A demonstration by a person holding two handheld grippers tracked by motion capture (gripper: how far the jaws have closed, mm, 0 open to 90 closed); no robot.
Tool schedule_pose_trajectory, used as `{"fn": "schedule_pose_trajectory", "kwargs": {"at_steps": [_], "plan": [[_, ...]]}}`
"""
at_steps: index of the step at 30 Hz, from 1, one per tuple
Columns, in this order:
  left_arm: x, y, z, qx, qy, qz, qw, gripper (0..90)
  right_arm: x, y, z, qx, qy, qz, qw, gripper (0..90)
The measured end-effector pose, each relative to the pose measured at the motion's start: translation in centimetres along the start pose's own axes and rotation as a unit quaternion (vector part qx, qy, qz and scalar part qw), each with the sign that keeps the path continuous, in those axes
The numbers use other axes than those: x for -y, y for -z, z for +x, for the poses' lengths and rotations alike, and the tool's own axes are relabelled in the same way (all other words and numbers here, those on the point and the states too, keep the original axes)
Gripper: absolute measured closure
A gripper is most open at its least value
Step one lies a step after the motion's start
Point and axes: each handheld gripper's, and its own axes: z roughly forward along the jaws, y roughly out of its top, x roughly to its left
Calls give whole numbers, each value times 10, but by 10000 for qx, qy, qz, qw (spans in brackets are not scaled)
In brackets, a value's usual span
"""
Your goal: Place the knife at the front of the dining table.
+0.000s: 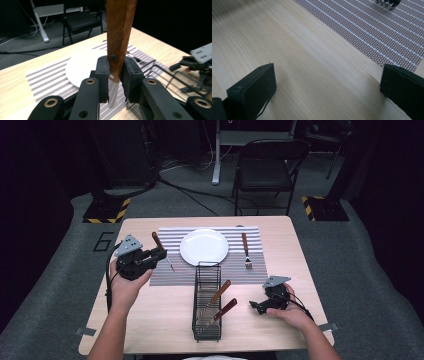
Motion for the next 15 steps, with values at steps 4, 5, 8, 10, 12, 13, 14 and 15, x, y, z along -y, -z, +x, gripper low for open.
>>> {"fn": "schedule_pose_trajectory", "kwargs": {"at_steps": [4,5,8,10,12,13,14,15], "plan": [[6,-3,9,-65,163,52,9998,764,0,0,0,2,-5,-3,10000,0],[7,-4,11,-87,199,60,9997,764,0,0,0,0,-7,-1,10000,0],[12,-7,17,-210,206,113,9995,764,0,0,0,2,-7,-4,10000,0],[14,-9,19,-333,197,168,9991,763,0,0,0,1,-6,-1,10000,0],[17,-11,21,-414,191,208,9987,764,0,0,0,3,-6,-6,10000,0],[19,-12,22,-433,198,240,9986,764,0,0,0,4,-5,-1,10000,0],[21,-15,24,-482,214,286,9982,764,0,0,0,0,-6,-2,10000,0],[23,-16,25,-515,204,305,9980,764,0,0,0,2,-8,-4,10000,0]]}}
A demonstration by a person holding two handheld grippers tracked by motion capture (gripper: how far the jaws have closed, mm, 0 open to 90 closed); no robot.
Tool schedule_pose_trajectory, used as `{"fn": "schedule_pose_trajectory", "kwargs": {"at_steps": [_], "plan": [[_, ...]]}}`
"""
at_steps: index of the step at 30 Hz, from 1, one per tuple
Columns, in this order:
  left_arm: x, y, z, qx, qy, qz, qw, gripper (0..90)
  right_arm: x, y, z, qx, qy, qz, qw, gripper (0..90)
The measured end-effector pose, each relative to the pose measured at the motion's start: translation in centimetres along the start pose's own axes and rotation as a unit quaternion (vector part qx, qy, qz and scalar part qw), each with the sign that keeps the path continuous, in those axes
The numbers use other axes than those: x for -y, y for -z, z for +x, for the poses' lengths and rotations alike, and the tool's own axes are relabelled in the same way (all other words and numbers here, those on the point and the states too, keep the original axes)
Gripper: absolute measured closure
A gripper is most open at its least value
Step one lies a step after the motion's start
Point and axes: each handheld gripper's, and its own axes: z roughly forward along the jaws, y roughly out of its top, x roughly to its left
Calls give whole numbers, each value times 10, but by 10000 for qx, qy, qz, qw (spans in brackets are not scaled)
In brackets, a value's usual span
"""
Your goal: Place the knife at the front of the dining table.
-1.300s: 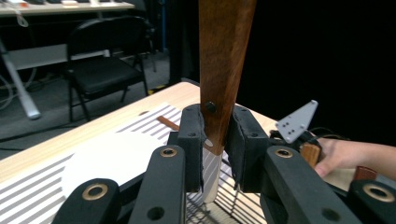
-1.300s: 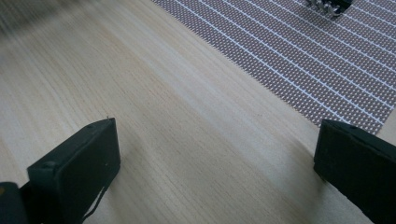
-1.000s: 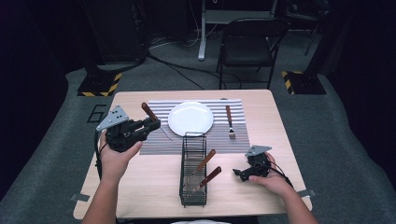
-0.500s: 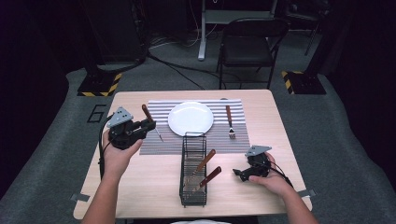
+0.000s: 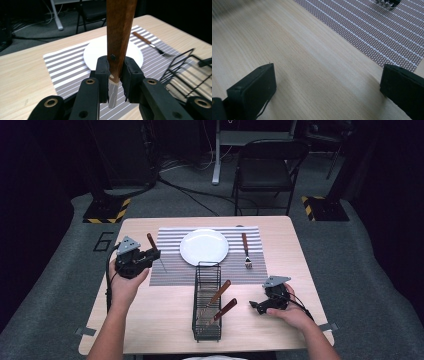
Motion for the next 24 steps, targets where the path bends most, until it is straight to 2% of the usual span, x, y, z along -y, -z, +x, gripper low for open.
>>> {"fn": "schedule_pose_trajectory", "kwargs": {"at_steps": [13,21,24], "plan": [[20,-25,8,-187,5,261,9995,764,0,0,0,-3,1,2,10000,0],[34,-41,17,-315,116,436,9985,764,0,0,0,-5,4,5,10000,0],[36,-44,19,-308,186,369,9987,765,0,0,0,-3,11,1,10000,0]]}}
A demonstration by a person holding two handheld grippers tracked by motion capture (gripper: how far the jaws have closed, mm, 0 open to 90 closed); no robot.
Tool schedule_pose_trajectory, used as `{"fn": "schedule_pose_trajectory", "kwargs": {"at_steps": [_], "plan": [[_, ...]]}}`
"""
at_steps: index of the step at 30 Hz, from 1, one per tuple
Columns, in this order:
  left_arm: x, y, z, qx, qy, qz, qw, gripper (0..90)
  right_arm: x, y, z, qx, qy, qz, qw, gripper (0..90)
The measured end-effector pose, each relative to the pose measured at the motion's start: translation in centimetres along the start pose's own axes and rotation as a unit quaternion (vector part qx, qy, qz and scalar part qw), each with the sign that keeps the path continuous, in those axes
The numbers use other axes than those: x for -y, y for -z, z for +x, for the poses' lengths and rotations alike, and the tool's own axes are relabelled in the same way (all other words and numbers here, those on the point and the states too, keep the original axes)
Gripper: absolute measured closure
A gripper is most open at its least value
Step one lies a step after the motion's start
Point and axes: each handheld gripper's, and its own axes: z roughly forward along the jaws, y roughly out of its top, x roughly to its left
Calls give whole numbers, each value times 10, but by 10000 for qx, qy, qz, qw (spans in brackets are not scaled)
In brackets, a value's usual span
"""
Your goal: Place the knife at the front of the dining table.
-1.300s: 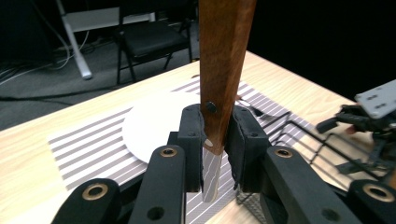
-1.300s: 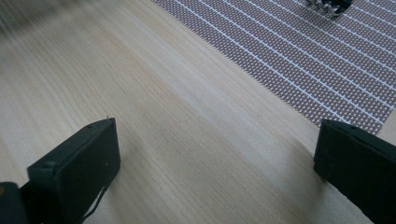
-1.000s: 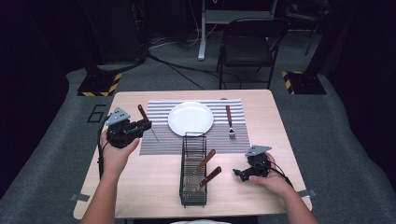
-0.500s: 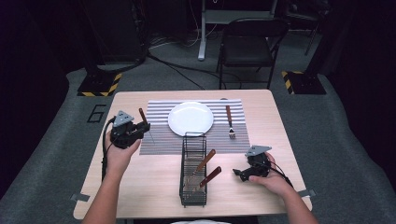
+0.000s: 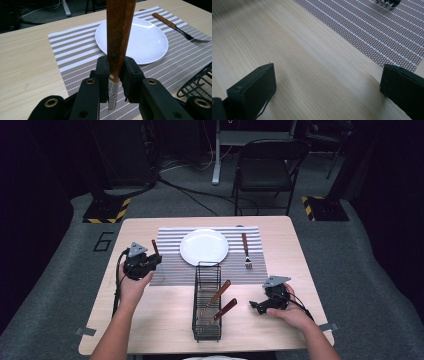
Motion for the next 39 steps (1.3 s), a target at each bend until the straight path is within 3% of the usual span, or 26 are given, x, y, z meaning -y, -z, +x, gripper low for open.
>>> {"fn": "schedule_pose_trajectory", "kwargs": {"at_steps": [8,14,20,29,36,39], "plan": [[0,-3,1,-69,-8,-71,10000,765,0,0,0,5,-12,-1,10000,0],[0,-7,4,1,7,-144,9999,765,0,0,0,2,-5,2,10000,0],[-5,-19,11,43,285,-175,9994,766,0,0,0,3,3,7,10000,0],[-20,-50,17,-6,496,86,9987,766,0,0,0,-2,3,4,10000,0],[-27,-74,23,-52,718,329,9969,765,0,0,0,-1,2,5,10000,0],[-29,-82,26,-88,717,466,9963,765,0,0,0,1,0,1,10000,0]]}}
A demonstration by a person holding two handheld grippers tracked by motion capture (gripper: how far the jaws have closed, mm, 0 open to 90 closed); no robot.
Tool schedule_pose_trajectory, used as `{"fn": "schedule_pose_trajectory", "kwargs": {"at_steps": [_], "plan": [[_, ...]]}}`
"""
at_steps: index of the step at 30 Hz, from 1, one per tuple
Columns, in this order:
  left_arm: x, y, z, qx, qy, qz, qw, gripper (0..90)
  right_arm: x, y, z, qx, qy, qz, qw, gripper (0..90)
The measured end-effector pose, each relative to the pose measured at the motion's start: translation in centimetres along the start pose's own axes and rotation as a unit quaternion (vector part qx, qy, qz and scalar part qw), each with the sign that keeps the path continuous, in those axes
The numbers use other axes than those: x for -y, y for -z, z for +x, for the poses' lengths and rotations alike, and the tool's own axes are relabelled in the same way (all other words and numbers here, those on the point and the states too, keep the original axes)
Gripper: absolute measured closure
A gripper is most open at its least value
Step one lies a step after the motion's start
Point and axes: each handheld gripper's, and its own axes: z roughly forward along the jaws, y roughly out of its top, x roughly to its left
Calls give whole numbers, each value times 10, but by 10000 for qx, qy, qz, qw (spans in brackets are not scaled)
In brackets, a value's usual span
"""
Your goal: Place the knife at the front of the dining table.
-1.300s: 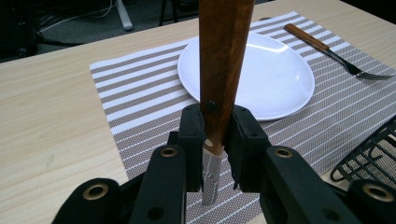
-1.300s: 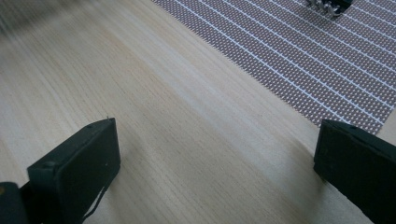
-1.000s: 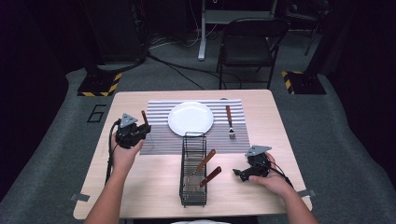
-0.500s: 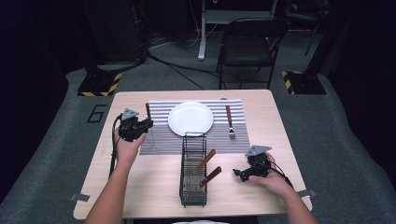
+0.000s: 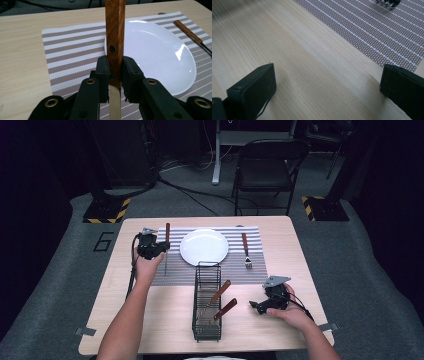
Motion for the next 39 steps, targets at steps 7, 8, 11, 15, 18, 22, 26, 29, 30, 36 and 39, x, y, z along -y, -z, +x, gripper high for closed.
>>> {"fn": "schedule_pose_trajectory", "kwargs": {"at_steps": [7,8,11,15,18,22,26,29,30,36,39], "plan": [[3,-13,5,-81,395,-58,9992,765,0,0,0,-2,0,2,10000,0],[4,-15,6,-97,427,-70,9990,765,0,0,0,0,-1,-1,10000,0],[4,-18,9,-97,536,-60,9985,765,0,0,0,0,-2,0,10000,0],[6,-22,12,-114,718,-89,9973,765,0,0,0,-1,-1,1,10000,0],[7,-26,13,-167,801,-97,9966,765,0,0,0,0,3,2,10000,0],[9,-31,15,-254,985,-100,9948,764,0,0,0,-1,0,1,10000,0],[11,-36,18,-313,1188,-95,9924,763,0,0,0,-2,2,4,10000,0],[13,-41,21,-330,1329,-107,9905,763,0,0,0,-2,-1,0,10000,0],[14,-42,23,-332,1324,-87,9906,763,0,0,0,-1,-1,0,10000,0],[17,-49,26,-307,1474,-78,9886,763,0,0,0,-1,0,1,10000,0],[19,-53,28,-317,1550,-55,9874,762,0,0,0,-3,1,7,10000,0]]}}
